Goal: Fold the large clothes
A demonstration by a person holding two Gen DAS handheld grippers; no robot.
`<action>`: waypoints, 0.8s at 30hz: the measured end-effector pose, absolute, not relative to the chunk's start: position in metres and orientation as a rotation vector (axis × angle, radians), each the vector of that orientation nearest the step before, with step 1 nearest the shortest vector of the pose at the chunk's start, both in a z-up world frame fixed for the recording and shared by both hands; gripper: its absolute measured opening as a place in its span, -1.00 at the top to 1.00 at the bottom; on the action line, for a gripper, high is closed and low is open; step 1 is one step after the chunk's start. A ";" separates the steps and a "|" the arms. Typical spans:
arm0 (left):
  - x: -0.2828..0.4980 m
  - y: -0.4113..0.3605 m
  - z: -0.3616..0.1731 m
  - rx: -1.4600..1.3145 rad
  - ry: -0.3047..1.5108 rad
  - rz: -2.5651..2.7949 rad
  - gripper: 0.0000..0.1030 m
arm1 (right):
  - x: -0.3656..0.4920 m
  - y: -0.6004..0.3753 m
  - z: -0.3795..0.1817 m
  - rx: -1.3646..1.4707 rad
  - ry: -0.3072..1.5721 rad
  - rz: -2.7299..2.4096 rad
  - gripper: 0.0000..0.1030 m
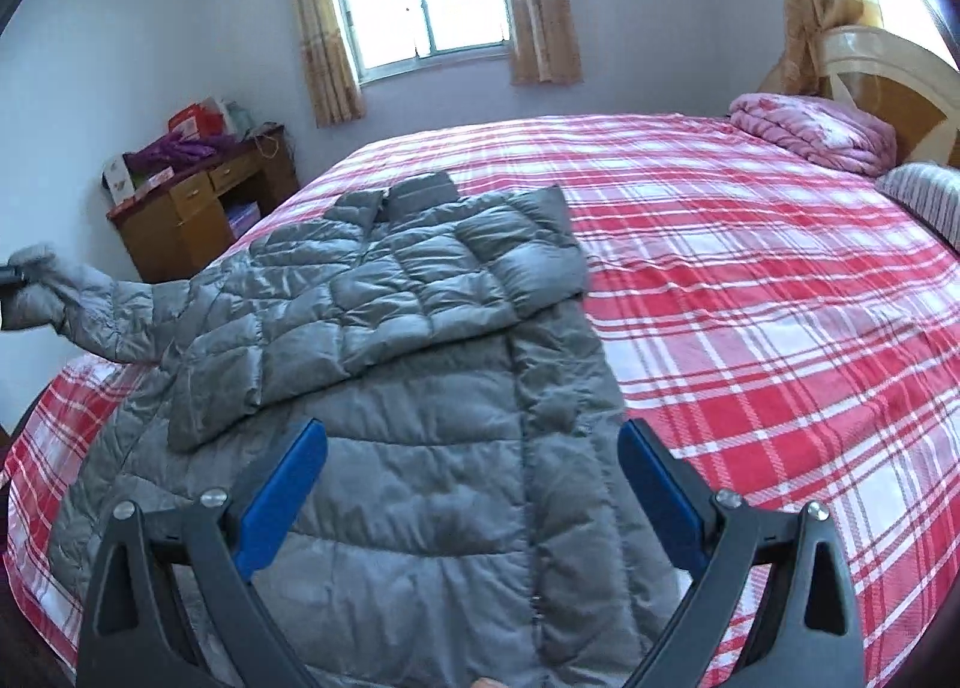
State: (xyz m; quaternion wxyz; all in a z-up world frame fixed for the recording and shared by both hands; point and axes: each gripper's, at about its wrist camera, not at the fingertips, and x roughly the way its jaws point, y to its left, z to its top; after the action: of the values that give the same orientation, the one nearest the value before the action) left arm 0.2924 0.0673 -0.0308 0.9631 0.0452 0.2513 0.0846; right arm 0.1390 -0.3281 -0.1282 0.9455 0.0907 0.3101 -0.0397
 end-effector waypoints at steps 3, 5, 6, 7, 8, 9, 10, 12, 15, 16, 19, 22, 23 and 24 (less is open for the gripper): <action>0.284 0.001 -0.023 0.160 0.469 0.056 0.76 | 0.136 -0.339 -0.131 0.203 0.633 -0.092 -0.93; 0.280 -0.037 -0.027 0.201 0.457 -0.009 0.76 | 0.134 -0.346 -0.133 0.216 0.638 -0.098 -0.93; 0.277 -0.053 -0.029 0.223 0.452 -0.029 0.76 | 0.133 -0.349 -0.134 0.222 0.639 -0.101 -0.93; 0.275 -0.072 -0.034 0.245 0.449 -0.056 0.76 | 0.131 -0.353 -0.136 0.230 0.640 -0.105 -0.93; 0.273 -0.087 -0.040 0.256 0.451 -0.082 0.76 | 0.130 -0.356 -0.137 0.236 0.640 -0.107 -0.93; 0.271 -0.102 -0.046 0.265 0.459 -0.106 0.76 | 0.130 -0.358 -0.139 0.242 0.641 -0.110 -0.93; 0.269 -0.116 -0.054 0.275 0.467 -0.131 0.73 | 0.129 -0.361 -0.141 0.247 0.644 -0.114 -0.93; 0.264 -0.142 -0.070 0.298 0.471 -0.159 0.54 | 0.129 -0.365 -0.146 0.256 0.654 -0.120 -0.93; 0.256 -0.176 -0.094 0.401 0.468 -0.135 -0.66 | 0.128 -0.372 -0.154 0.273 0.672 -0.128 -0.93; 0.250 -0.181 -0.097 0.413 0.426 -0.137 -0.74 | 0.128 -0.374 -0.157 0.276 0.679 -0.132 -0.93; 0.243 -0.183 -0.101 0.449 0.379 -0.148 -0.80 | 0.128 -0.380 -0.161 0.284 0.698 -0.144 -0.93; 0.244 -0.162 -0.102 0.444 0.367 -0.132 -0.81 | 0.130 -0.381 -0.160 0.284 0.708 -0.149 -0.93; 0.244 -0.150 -0.103 0.432 0.372 -0.126 -0.81 | 0.131 -0.380 -0.158 0.285 0.711 -0.144 -0.93; 0.247 -0.137 -0.105 0.424 0.380 -0.108 -0.82 | 0.134 -0.378 -0.155 0.287 0.713 -0.132 -0.93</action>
State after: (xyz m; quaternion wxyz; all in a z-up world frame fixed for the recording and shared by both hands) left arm 0.2465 -0.1368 -0.1048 0.9583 0.2090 0.1872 -0.0533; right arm 0.1336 -0.3778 -0.1555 0.9249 0.1400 0.3475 -0.0646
